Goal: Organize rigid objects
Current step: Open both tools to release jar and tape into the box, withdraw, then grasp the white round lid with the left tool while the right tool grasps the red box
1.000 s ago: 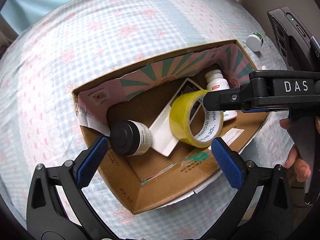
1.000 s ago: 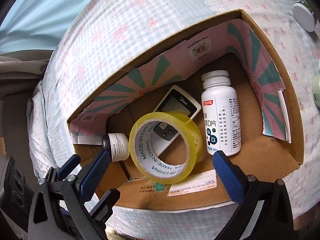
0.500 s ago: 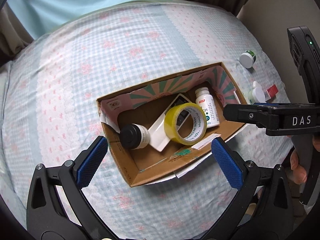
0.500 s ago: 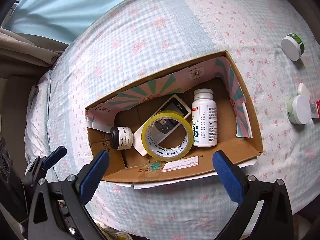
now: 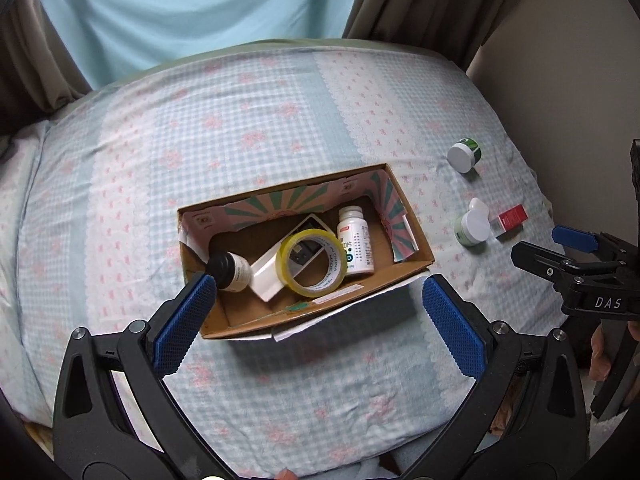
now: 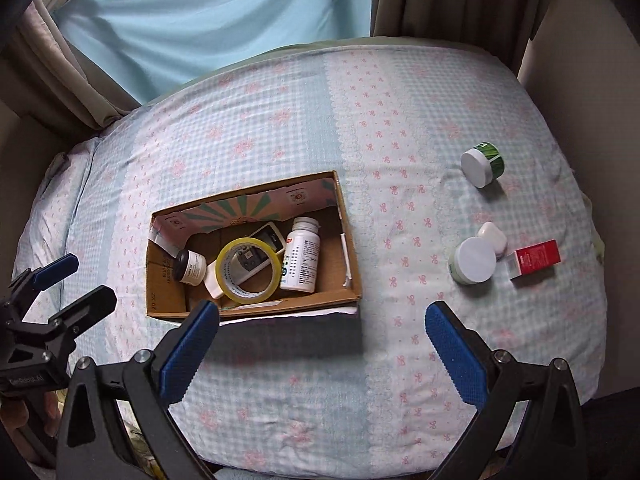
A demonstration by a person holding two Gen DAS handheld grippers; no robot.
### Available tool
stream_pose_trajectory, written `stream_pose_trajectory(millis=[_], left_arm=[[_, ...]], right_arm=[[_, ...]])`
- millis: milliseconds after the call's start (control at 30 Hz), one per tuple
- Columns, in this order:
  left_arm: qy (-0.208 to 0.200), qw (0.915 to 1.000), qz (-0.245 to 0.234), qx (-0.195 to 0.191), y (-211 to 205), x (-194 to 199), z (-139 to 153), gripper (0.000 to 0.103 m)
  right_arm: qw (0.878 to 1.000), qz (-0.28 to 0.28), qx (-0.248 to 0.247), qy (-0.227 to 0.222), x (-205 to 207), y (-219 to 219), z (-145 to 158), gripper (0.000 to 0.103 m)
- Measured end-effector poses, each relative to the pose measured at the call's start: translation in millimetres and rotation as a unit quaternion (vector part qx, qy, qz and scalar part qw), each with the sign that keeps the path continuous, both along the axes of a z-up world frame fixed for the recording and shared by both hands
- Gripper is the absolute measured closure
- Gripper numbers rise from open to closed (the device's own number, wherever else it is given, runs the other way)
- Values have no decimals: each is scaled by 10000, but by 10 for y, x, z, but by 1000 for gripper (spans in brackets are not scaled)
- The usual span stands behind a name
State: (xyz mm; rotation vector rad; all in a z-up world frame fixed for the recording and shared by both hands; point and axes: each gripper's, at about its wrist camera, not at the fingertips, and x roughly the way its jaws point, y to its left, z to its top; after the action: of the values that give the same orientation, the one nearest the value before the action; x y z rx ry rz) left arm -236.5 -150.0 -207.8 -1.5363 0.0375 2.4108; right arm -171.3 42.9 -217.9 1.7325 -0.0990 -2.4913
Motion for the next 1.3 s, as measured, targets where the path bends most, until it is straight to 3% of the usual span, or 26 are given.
stream_pose_trajectory(millis=[167,400,667,833,933,1033,1167,1300], left_arm=[[31,10000,-71,-40,600,157,44,0],[-201,9983,-514,-177,1606,153,-156,0],[-719,9951,-673,-27,2530,4,-629,0],[-884,9924,-816,-273,2966,-99,-997,0],[-1138,9887,-910,-353,3167,-193,-1267,0],[-1335,9855,-975,-392,3332,-312,-1525,0],[-1466,9814,-1128,-507,3552,-483,-1863,0],[-1629,9744,-1419,-621,3773,-641,-2208,0]], right_arm=[[9994,-341,-61,71,122,811,145,0],[9962,-856,-121,85,164,1846,137,0],[9848,-1588,-604,-368,-35,2727,-285,0],[9739,-1959,-855,-767,-272,3061,-664,0],[9588,-2398,-1188,-949,-408,3248,-918,0],[9364,-2962,-1485,-1153,-527,3400,-1184,0],[8940,-3788,-1979,-1345,-648,3526,-1535,0],[8401,-4653,-2373,-1461,-700,3592,-1869,1]])
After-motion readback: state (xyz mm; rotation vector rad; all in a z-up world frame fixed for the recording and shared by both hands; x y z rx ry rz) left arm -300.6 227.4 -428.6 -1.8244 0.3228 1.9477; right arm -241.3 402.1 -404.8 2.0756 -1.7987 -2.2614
